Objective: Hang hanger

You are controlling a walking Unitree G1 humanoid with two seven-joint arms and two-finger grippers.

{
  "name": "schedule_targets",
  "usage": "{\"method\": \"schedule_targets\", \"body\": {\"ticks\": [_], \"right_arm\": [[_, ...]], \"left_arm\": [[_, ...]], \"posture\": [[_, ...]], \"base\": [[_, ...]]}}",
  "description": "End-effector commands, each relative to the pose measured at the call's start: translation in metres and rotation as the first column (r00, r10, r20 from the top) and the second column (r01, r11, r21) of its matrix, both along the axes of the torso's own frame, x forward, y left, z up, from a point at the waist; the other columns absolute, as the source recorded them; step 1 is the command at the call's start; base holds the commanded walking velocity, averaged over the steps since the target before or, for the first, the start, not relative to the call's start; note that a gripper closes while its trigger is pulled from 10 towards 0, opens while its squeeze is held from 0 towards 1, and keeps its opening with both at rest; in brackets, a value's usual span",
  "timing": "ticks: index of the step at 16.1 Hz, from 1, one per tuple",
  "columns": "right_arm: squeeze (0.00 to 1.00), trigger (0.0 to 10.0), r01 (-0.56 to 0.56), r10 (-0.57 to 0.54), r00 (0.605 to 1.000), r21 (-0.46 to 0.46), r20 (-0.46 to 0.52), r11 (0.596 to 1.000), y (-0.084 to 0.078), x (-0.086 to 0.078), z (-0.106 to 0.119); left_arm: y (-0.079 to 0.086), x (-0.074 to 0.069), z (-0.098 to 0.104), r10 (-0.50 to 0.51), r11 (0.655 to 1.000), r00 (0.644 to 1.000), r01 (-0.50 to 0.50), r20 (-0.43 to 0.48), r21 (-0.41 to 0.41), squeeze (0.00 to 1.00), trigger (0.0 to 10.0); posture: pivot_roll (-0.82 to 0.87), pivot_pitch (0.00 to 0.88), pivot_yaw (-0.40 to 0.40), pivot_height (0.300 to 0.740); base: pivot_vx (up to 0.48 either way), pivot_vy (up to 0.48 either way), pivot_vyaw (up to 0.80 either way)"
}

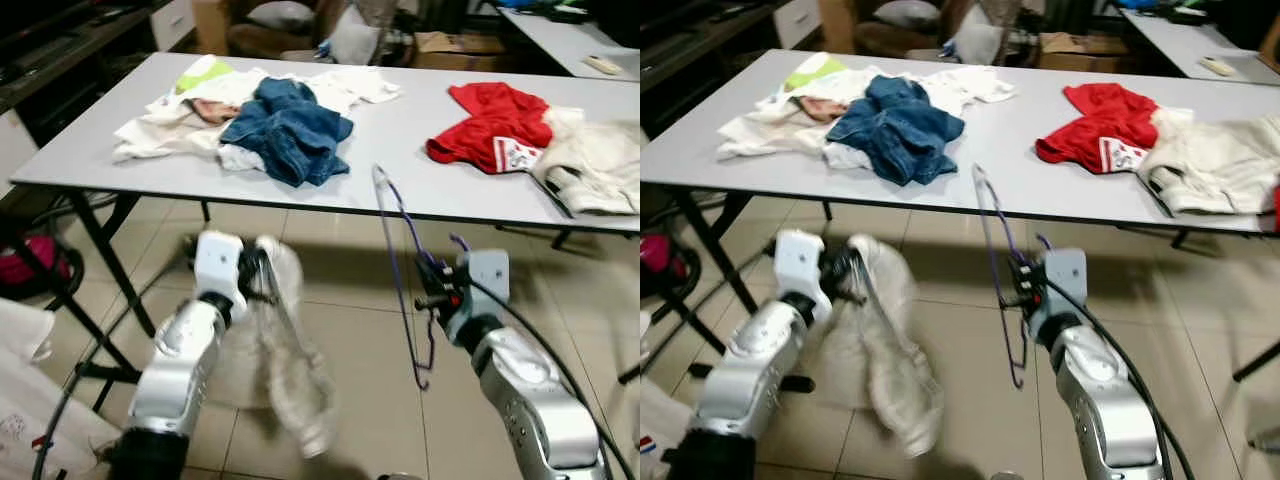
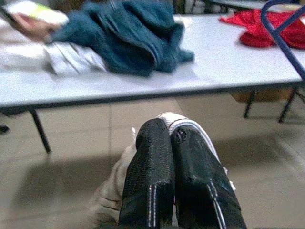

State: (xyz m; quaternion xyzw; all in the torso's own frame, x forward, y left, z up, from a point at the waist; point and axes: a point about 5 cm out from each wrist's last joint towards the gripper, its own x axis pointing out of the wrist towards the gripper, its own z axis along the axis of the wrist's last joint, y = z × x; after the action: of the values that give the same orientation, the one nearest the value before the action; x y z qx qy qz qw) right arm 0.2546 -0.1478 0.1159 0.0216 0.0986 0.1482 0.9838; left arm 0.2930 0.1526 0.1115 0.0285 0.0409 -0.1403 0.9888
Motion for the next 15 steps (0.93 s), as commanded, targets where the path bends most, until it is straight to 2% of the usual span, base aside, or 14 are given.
{"method": "schedule_targets", "body": {"ticks": [1,3,5,6,10,12,15], "right_arm": [[0.00,10.0,-0.059,0.059,0.998,-0.001,0.020,0.998,0.007,0.000,0.007],[0.00,10.0,-0.106,0.110,0.991,-0.047,0.074,0.993,0.014,0.004,0.019],[0.00,10.0,-0.120,0.124,0.988,-0.047,0.093,0.992,0.016,0.006,0.026],[0.00,10.0,-0.114,0.121,0.986,-0.057,0.118,0.992,0.014,0.008,0.033],[0.00,10.0,-0.109,0.117,0.982,-0.060,0.149,0.992,0.008,0.011,0.045],[0.00,10.0,-0.126,0.138,0.977,-0.084,0.160,0.988,0.004,0.013,0.052],[0.00,10.0,-0.177,0.193,0.966,-0.103,0.174,0.979,-0.002,0.011,0.060]], "left_arm": [[0.000,0.006,0.024,0.001,1.000,0.995,-0.002,0.101,0.013,0.00,10.0],[0.001,0.010,0.036,-0.010,1.000,0.993,0.009,0.119,0.004,0.00,10.0],[0.002,0.013,0.040,-0.006,1.000,0.992,0.007,0.126,-0.004,0.00,10.0],[0.001,0.014,0.045,-0.009,0.999,0.990,0.013,0.137,-0.029,0.00,10.0],[-0.003,0.016,0.055,-0.051,0.998,0.987,0.057,0.155,-0.034,0.00,10.0],[0.006,0.020,0.058,-0.026,1.000,0.987,0.028,0.162,-0.013,0.00,10.0],[0.017,0.023,0.069,0.003,1.000,0.982,-0.004,0.190,0.002,0.00,10.0]], "posture": [[-0.08,0.000,0.011,0.740],[-0.08,0.000,0.016,0.740],[-0.09,0.000,0.020,0.740],[-0.09,0.000,0.023,0.740],[-0.09,0.000,0.023,0.740],[-0.10,0.000,0.024,0.740],[-0.10,0.000,0.020,0.740]], "base": [[0.000,0.000,0.00],[0.281,0.000,0.00],[0.317,0.000,0.00],[0.330,0.000,-0.80],[0.332,0.000,-0.80],[0.334,0.000,-0.80],[0.333,0.000,0.00]]}}
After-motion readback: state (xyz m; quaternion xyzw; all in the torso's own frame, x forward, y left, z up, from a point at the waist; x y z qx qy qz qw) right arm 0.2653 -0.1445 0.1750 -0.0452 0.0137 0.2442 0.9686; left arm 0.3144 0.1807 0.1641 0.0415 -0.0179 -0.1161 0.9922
